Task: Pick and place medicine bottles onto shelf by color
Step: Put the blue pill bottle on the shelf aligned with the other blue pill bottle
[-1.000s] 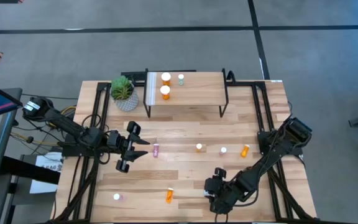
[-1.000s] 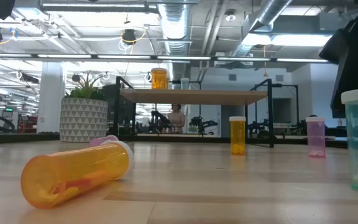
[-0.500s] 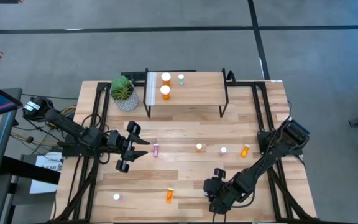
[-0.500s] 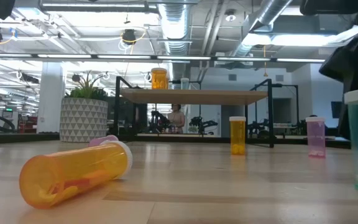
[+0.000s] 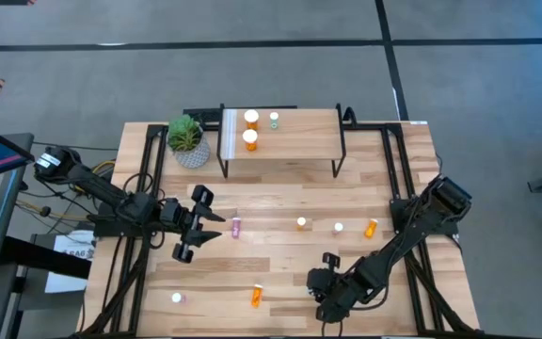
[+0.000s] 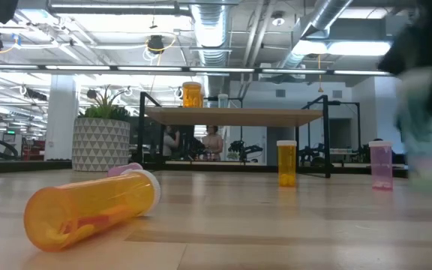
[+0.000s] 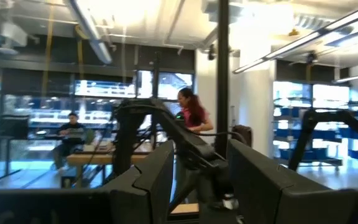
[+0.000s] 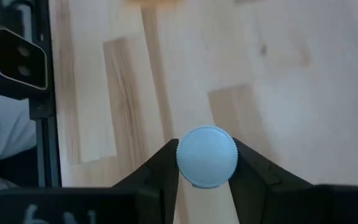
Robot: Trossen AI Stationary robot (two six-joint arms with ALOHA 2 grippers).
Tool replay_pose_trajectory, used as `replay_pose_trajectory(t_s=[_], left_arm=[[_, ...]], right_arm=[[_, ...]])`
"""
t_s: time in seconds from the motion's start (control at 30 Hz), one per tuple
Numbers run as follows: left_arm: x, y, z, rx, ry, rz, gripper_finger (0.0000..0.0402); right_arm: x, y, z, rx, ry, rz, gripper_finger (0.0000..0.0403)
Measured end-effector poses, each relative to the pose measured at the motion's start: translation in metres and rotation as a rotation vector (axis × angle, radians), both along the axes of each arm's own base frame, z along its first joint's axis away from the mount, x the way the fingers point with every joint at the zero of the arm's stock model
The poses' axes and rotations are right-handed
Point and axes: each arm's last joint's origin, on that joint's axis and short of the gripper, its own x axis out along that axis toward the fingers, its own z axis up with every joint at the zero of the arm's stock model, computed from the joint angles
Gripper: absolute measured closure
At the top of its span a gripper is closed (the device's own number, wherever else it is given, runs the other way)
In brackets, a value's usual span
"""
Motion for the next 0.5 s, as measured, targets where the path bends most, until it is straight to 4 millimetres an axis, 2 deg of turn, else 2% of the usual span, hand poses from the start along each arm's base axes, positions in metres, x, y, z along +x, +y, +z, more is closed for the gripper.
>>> replay_pose_trajectory(t_s=[0.13,0.27,0.4,0.5], left_arm=[[-0.002,0.0,0.003,-0.014,-0.019,-0.024,0.0262],[-0.009,0.002,0.009,-0.004,-0.038,-0.021,0.0262],[-0.022,0.01,0.016,-0.003,0.002,0.053,0.0262],[-0.029,0.017,0.014,-0.015,0.097,0.165,0.0262]], right_arm=[[0.008,-0.01,0.022,-0.029,-0.035,0.026,0.0264],[0.021,-0.034,0.057,-0.073,-0.105,0.043,0.026],[0.033,-0.074,0.09,-0.136,-0.183,0.05,0.0262],[0.041,-0.113,0.114,-0.196,-0.245,0.022,0.0262]])
